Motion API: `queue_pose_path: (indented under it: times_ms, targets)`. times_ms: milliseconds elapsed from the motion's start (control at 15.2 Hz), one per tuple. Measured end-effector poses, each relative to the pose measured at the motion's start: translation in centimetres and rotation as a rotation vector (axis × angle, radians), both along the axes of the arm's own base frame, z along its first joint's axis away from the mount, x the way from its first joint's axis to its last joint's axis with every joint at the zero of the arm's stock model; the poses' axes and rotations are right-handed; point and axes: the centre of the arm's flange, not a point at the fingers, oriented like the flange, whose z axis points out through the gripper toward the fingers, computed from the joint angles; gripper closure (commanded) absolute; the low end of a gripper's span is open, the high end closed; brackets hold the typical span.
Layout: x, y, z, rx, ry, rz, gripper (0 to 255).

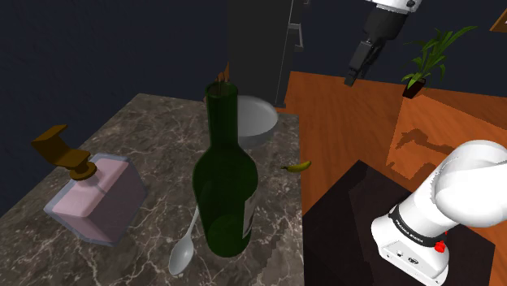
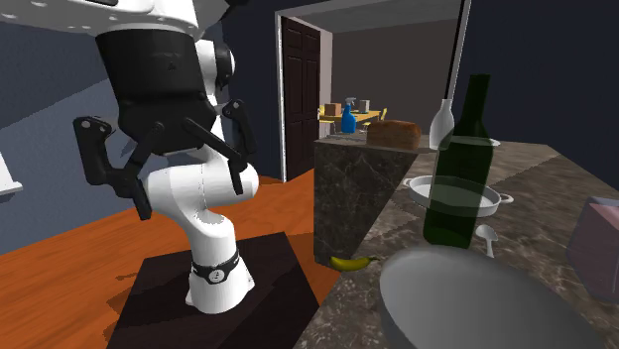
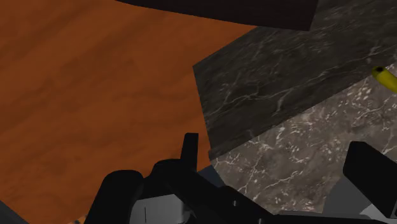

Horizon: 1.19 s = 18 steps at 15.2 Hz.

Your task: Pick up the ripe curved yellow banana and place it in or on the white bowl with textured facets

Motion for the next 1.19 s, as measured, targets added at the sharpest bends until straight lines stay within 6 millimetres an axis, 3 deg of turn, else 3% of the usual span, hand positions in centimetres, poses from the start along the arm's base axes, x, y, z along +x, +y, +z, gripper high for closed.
queue_pose_path:
  times_ms: [198,396,660,1188]
  targets:
    - [0.2,1.3,-0.6,-0.009,-0.002,0.063,0]
    - [1.6,4.7,-2.3,-0.03,-0.008,0.209,0]
    - [2.0,10.1,-4.8,-0.06,-0.016,0.418,0]
    - [-0.7,19.4,-10.1,-0.121,-0.032,0.84,0]
